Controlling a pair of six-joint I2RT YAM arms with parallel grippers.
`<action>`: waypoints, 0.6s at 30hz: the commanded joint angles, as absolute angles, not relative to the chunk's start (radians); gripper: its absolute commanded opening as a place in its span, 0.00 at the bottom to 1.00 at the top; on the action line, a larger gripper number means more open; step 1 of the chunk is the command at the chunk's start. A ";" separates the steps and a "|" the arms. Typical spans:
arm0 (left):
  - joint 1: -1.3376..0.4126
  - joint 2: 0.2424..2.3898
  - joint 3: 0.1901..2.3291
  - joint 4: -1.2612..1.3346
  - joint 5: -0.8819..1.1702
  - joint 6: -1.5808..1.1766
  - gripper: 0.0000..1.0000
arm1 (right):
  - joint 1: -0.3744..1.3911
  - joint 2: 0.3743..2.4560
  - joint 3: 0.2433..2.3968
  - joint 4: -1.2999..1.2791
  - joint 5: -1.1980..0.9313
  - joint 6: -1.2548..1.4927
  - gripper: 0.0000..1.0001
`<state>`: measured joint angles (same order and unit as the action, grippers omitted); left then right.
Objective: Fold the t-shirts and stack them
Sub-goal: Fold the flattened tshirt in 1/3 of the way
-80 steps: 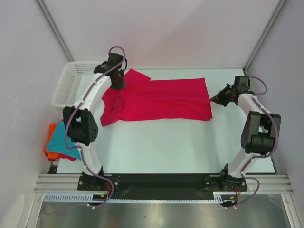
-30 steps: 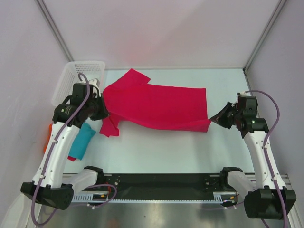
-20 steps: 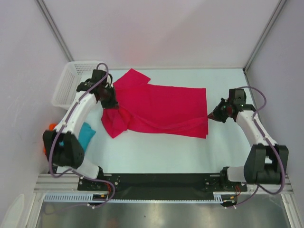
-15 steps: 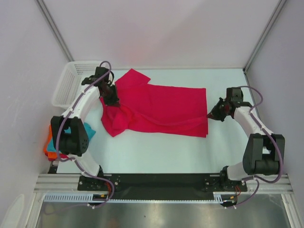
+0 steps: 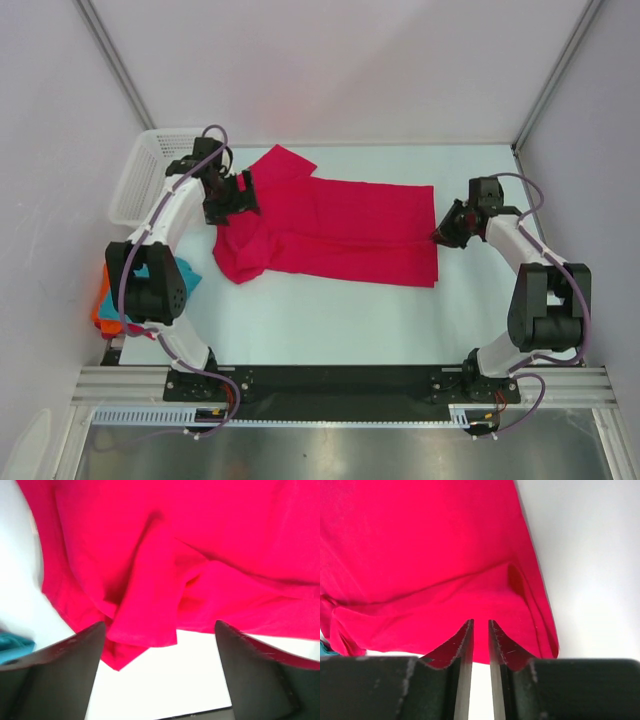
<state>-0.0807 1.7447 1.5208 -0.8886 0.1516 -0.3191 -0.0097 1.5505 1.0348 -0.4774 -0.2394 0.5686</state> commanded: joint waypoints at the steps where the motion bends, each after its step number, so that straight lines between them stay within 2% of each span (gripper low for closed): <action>1: -0.075 1.643 1.546 -0.907 0.112 -0.321 1.00 | 0.024 1.532 1.095 -0.472 -0.201 0.532 0.26; 7: -0.078 1.476 1.412 -0.893 0.127 -0.345 0.99 | 0.049 1.491 1.123 -0.509 -0.198 0.520 0.27; 13: -0.130 1.320 1.104 -0.818 0.121 -0.399 1.00 | 0.104 1.436 1.065 -0.522 -0.207 0.529 0.27; 18: -0.208 1.284 0.960 -0.772 0.101 -0.445 1.00 | 0.124 1.404 1.028 -0.534 -0.209 0.528 0.27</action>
